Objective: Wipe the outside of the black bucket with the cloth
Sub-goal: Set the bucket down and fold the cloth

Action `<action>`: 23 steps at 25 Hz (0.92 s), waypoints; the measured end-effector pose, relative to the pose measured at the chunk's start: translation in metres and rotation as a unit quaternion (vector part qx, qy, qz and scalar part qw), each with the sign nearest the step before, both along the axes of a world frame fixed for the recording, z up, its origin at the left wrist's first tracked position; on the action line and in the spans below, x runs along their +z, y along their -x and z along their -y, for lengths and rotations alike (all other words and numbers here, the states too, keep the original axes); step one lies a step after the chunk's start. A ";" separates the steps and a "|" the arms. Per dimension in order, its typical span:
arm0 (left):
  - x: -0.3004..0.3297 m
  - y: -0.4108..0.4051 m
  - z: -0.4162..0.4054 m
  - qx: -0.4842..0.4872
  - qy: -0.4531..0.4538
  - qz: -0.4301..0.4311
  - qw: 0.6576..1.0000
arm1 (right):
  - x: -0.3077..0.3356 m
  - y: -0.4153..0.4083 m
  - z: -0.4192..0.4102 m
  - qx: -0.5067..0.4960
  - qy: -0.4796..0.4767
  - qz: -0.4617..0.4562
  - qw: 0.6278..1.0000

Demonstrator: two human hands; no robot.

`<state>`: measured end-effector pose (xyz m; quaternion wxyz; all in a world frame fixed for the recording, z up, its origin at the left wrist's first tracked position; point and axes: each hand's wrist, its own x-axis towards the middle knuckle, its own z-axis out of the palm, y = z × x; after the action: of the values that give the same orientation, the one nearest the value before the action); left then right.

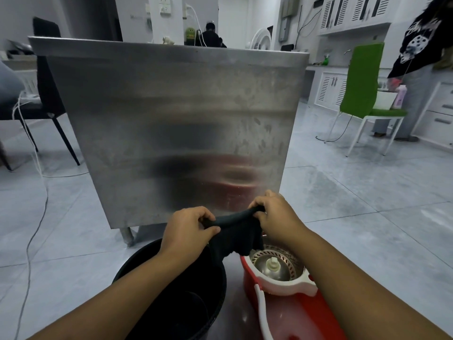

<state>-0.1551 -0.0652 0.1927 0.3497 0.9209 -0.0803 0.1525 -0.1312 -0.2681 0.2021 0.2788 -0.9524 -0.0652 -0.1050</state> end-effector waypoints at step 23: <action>-0.106 -0.100 0.066 -0.104 0.208 -0.330 0.915 | -0.093 -0.098 0.093 0.046 -0.396 -0.365 0.842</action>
<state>-0.0547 -0.1317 0.0869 0.5542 0.8116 -0.0226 -0.1837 -0.0330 -0.3607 0.1086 0.6400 -0.7264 0.0444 0.2463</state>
